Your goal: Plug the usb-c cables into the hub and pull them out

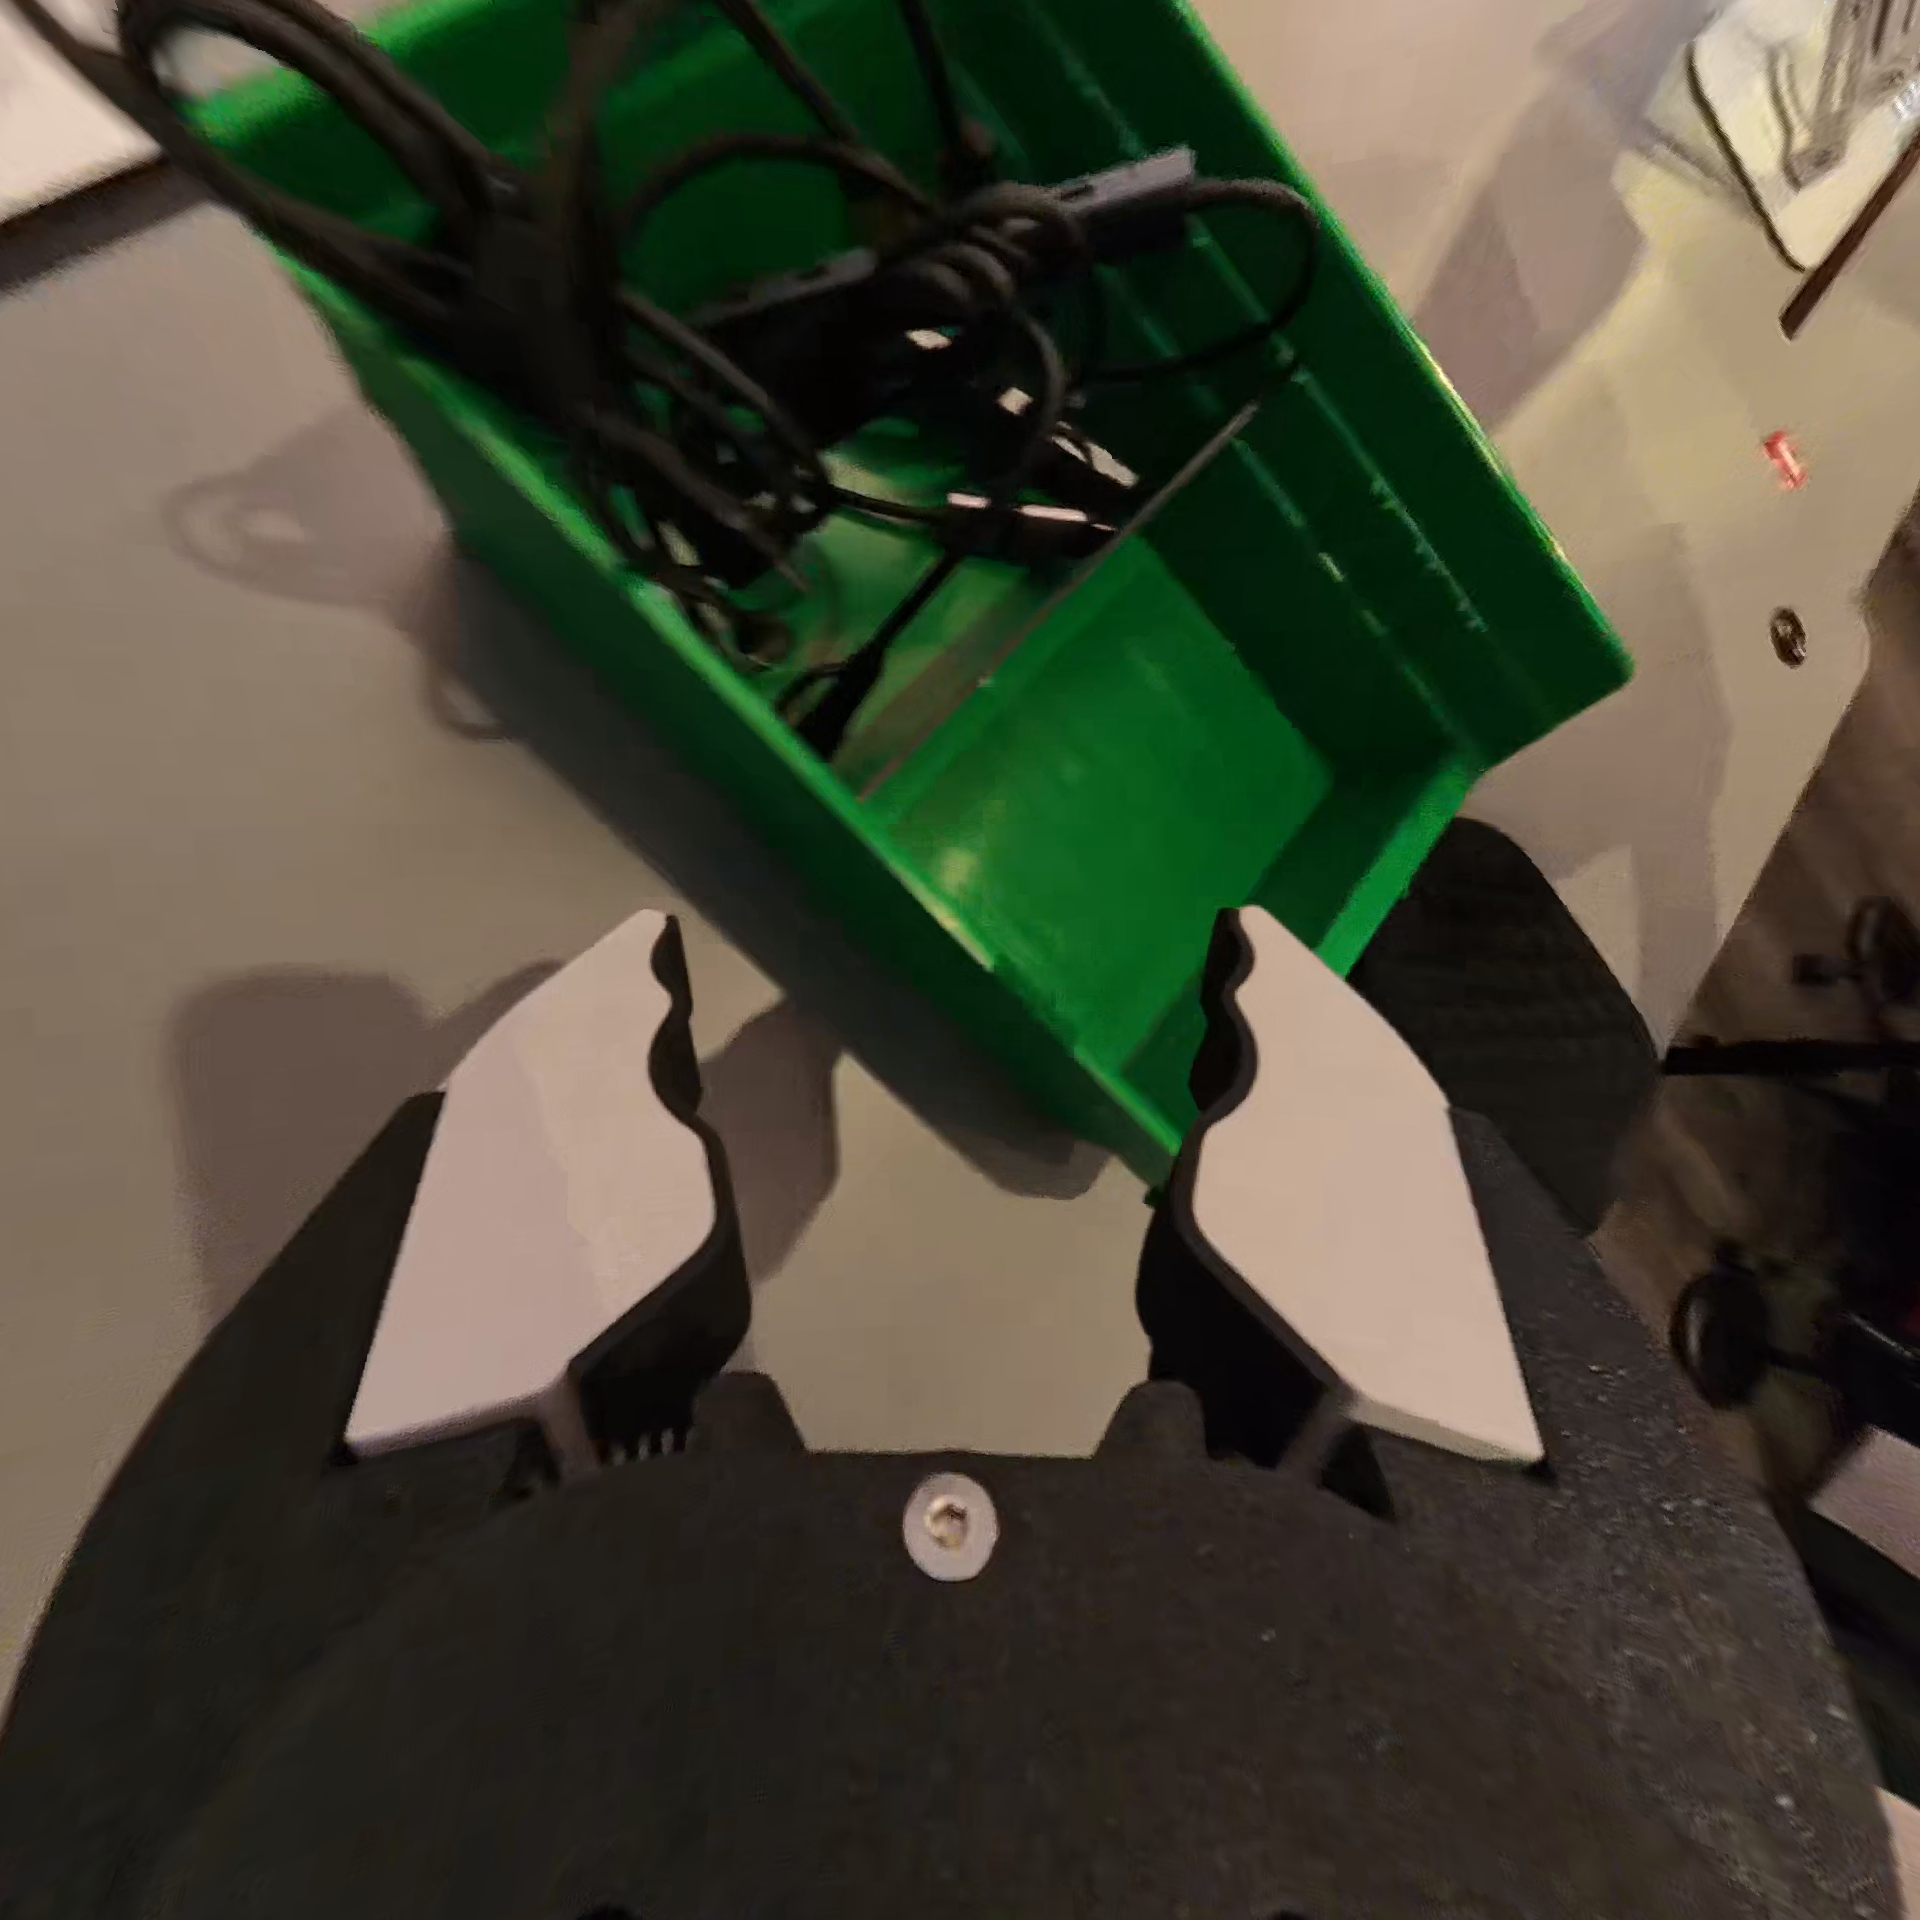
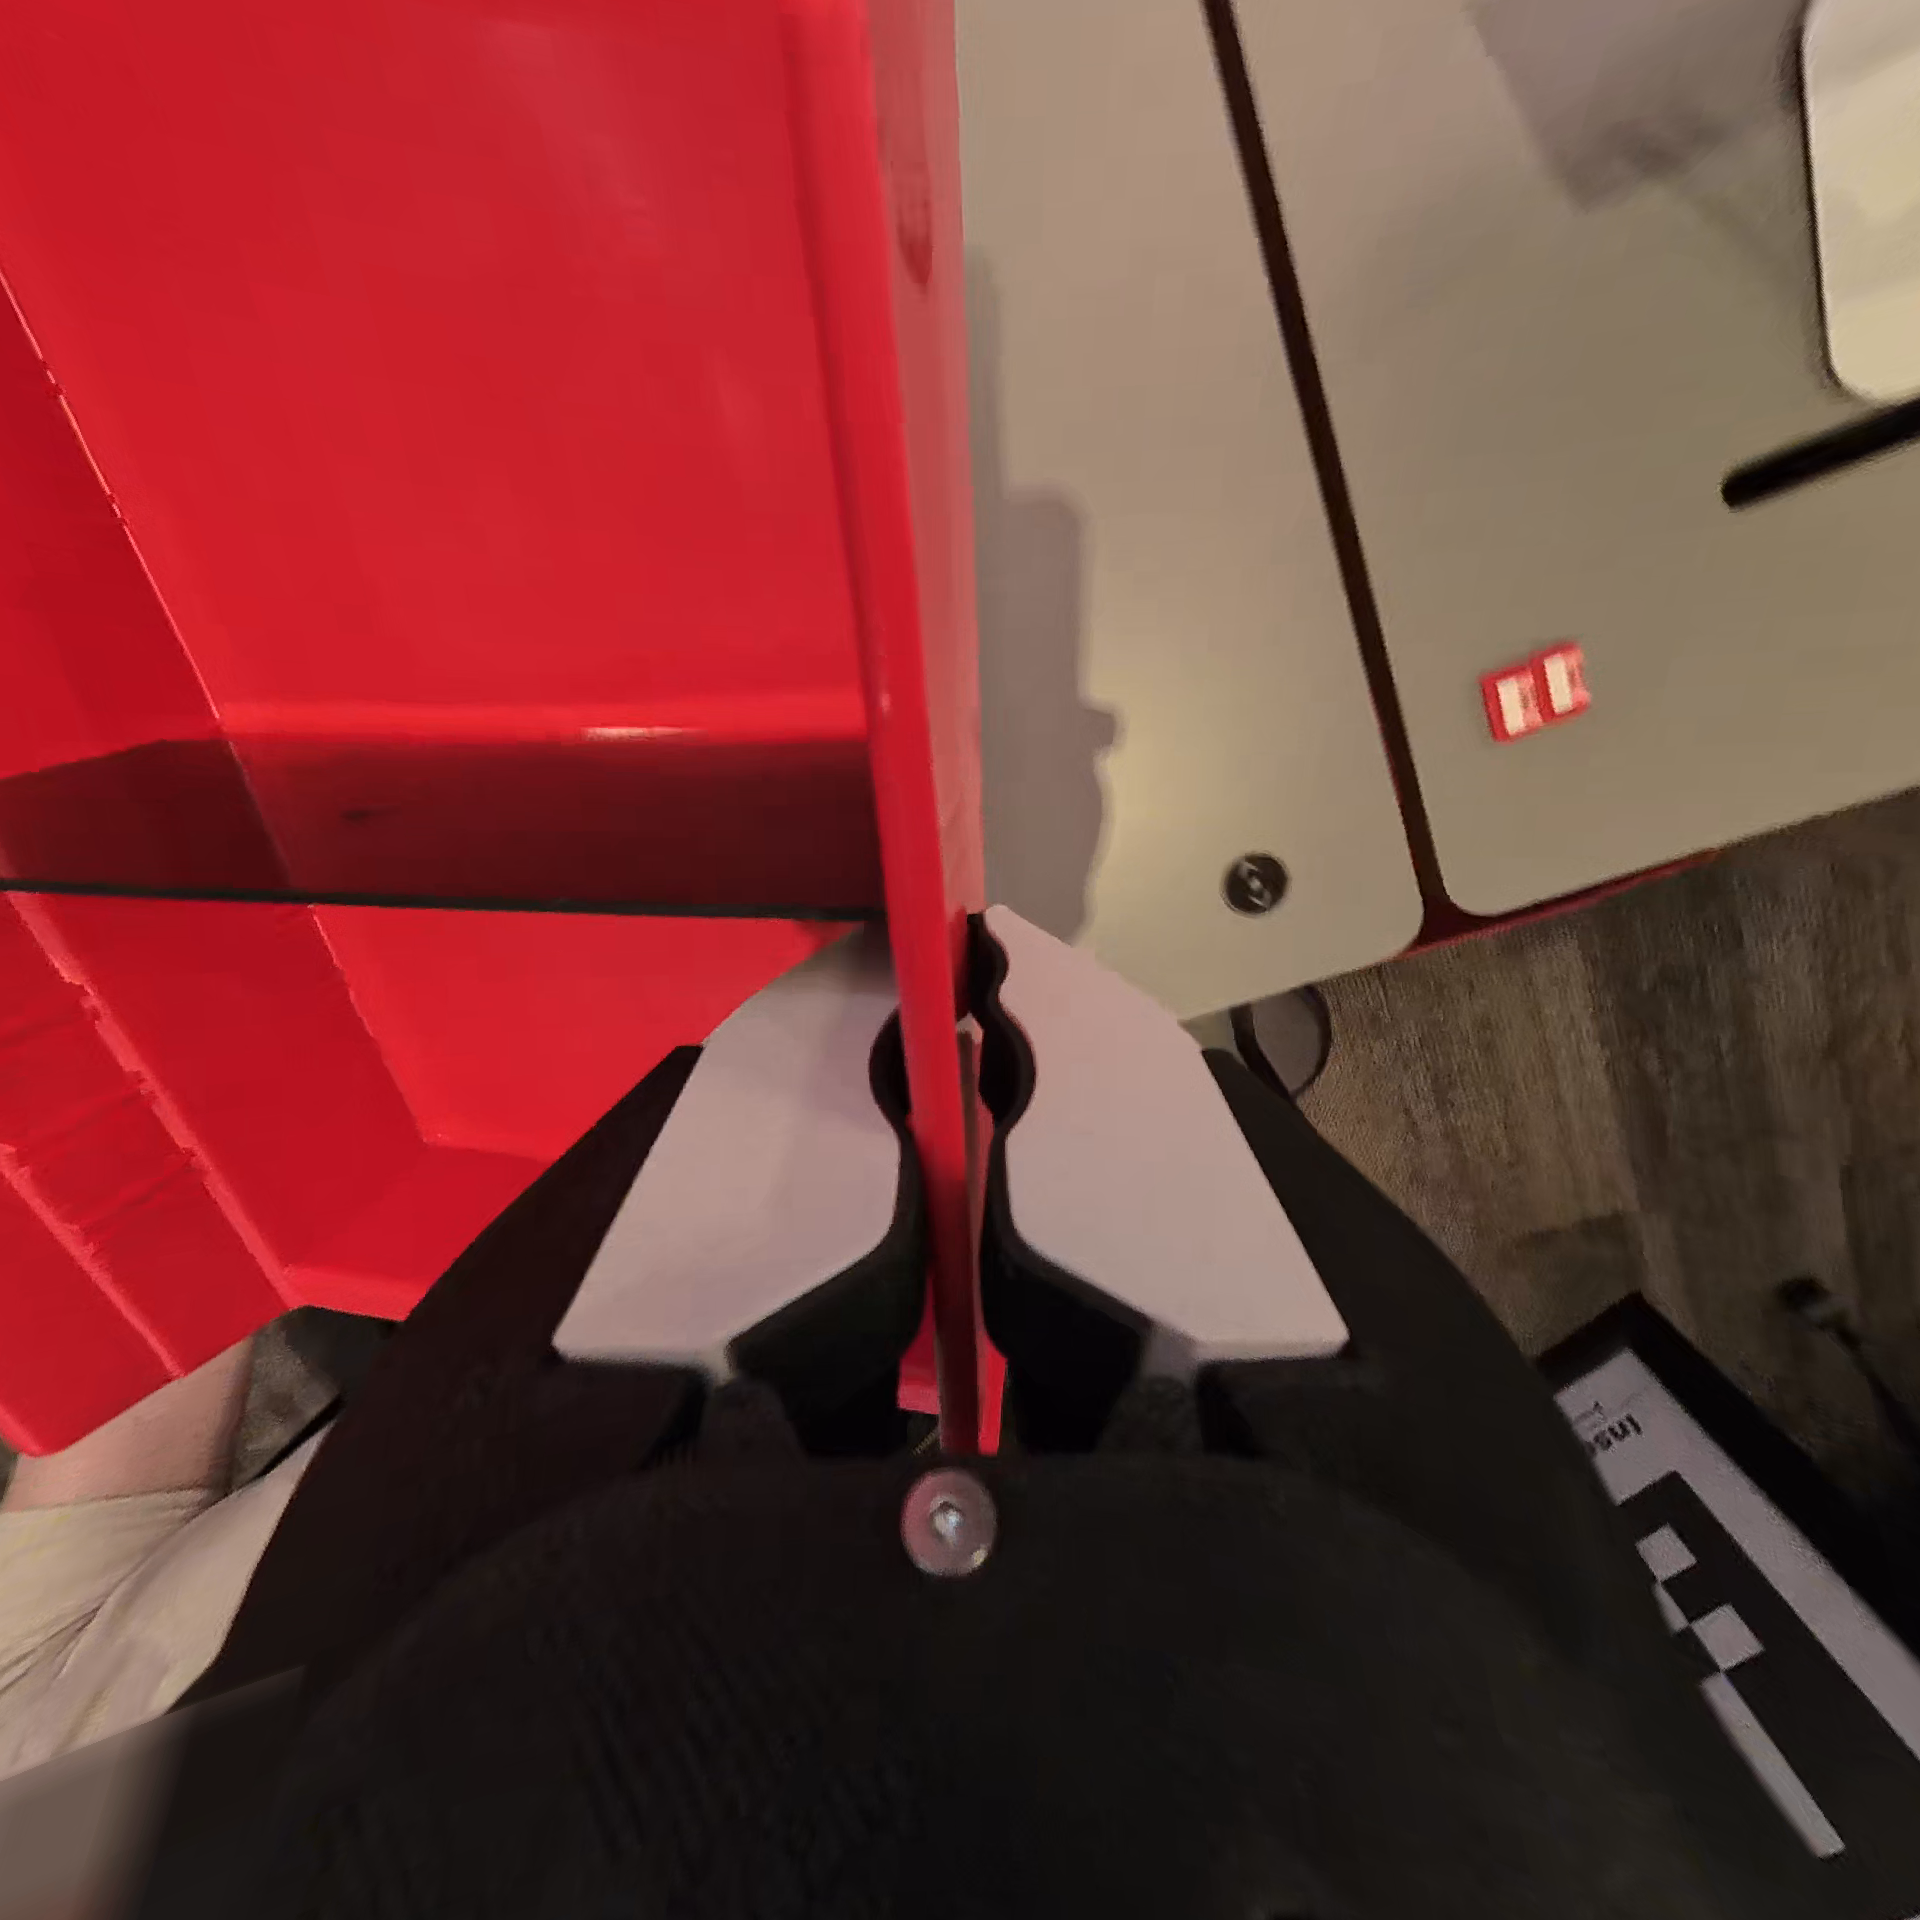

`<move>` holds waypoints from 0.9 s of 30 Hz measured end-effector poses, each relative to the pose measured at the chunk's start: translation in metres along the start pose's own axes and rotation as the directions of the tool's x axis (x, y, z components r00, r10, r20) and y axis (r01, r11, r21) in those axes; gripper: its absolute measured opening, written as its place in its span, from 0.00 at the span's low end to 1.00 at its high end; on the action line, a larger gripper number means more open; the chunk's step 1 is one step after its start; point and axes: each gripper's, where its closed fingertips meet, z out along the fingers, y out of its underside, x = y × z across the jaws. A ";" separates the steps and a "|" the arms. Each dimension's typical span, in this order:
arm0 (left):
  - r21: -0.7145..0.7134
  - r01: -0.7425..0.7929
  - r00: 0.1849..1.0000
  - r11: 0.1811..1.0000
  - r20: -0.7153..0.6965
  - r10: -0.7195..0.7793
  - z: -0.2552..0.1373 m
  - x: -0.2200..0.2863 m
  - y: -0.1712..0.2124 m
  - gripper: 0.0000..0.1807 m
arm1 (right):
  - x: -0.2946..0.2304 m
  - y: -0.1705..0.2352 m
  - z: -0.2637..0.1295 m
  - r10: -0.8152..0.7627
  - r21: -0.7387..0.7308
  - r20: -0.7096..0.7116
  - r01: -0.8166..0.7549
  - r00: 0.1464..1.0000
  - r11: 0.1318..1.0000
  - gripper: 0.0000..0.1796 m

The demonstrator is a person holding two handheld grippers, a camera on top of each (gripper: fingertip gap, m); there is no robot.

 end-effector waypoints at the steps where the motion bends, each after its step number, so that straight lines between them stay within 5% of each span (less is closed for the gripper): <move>1: -0.022 -0.006 1.000 1.000 -0.007 0.006 0.009 0.005 0.003 0.53 | 0.017 0.008 0.009 0.023 -0.016 -0.011 -0.023 1.000 1.000 0.03; 9: -0.171 -0.100 0.979 0.980 0.157 0.128 0.035 -0.013 0.023 0.48 | 0.056 0.045 0.079 0.052 -0.126 0.071 -0.043 0.996 0.991 0.03; 11: -0.207 -0.080 0.979 0.975 0.168 0.116 0.032 -0.024 0.030 0.55 | 0.053 0.043 0.088 0.046 -0.123 0.089 -0.035 0.995 0.992 0.04; 13: -0.226 -0.042 0.991 0.973 0.114 0.069 0.029 -0.028 0.035 0.47 | 0.049 0.039 0.095 0.028 -0.117 0.093 -0.017 0.995 0.993 0.03; 18: -0.248 0.059 0.995 0.967 -0.065 -0.077 0.009 -0.037 0.040 0.08 | 0.034 0.032 0.106 -0.044 -0.123 0.091 0.055 0.995 0.991 0.04; 22: -0.232 0.162 0.976 0.959 -0.107 -0.191 -0.013 -0.071 0.043 0.07 | 0.019 0.031 0.112 -0.095 -0.123 0.130 0.111 0.987 0.986 0.04; 27: -0.138 0.280 0.959 0.950 0.000 -0.283 -0.056 -0.140 0.057 0.06 | 0.008 0.031 0.118 -0.096 -0.114 0.195 0.120 0.976 0.986 0.04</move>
